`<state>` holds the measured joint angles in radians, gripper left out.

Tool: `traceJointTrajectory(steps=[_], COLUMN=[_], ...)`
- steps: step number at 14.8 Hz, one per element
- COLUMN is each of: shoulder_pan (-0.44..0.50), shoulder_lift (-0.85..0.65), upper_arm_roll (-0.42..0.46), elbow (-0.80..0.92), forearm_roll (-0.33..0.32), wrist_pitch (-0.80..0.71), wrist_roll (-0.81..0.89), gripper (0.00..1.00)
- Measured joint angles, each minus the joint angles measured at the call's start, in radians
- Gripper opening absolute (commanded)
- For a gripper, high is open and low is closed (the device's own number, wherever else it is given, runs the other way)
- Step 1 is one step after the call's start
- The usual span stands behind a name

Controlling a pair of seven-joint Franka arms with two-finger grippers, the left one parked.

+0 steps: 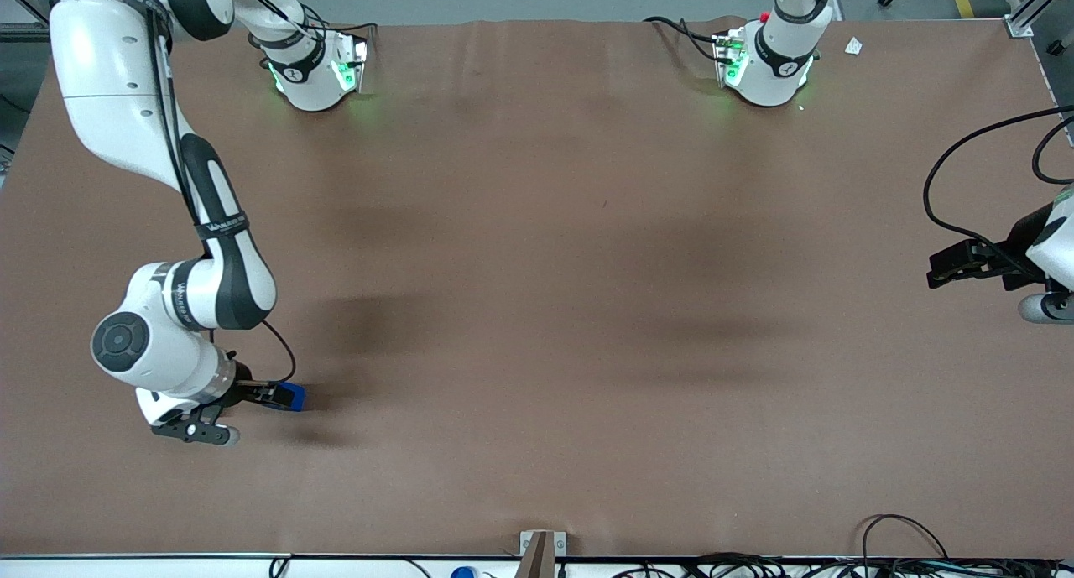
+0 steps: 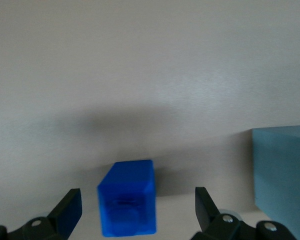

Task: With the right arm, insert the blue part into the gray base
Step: 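Close the right gripper on the blue cube and lift it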

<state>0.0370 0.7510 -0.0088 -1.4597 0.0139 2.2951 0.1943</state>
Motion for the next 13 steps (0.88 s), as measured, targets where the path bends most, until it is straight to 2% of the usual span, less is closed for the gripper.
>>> traceJointTrajectory(steps=[8, 9, 10, 11, 12, 13], shoulder_pan=[0.010, 0.010, 0.010, 0.010, 0.010, 0.010], shoulder_lift=[0.013, 0.014, 0.015, 0.015, 0.015, 0.015], upper_arm_roll=[0.008, 0.008, 0.007, 0.007, 0.007, 0.007], elbow=[0.000, 0.000, 0.000, 0.000, 0.001, 0.001], forearm_roll=[0.004, 0.004, 0.004, 0.004, 0.004, 0.004], wrist_pitch=[-0.035, -0.035, -0.035, -0.036, -0.043, -0.064], wrist_roll=[0.000, 0.000, -0.001, -0.008, -0.029, -0.065], gripper=[1.00, 0.92, 0.68, 0.31, 0.00, 0.00])
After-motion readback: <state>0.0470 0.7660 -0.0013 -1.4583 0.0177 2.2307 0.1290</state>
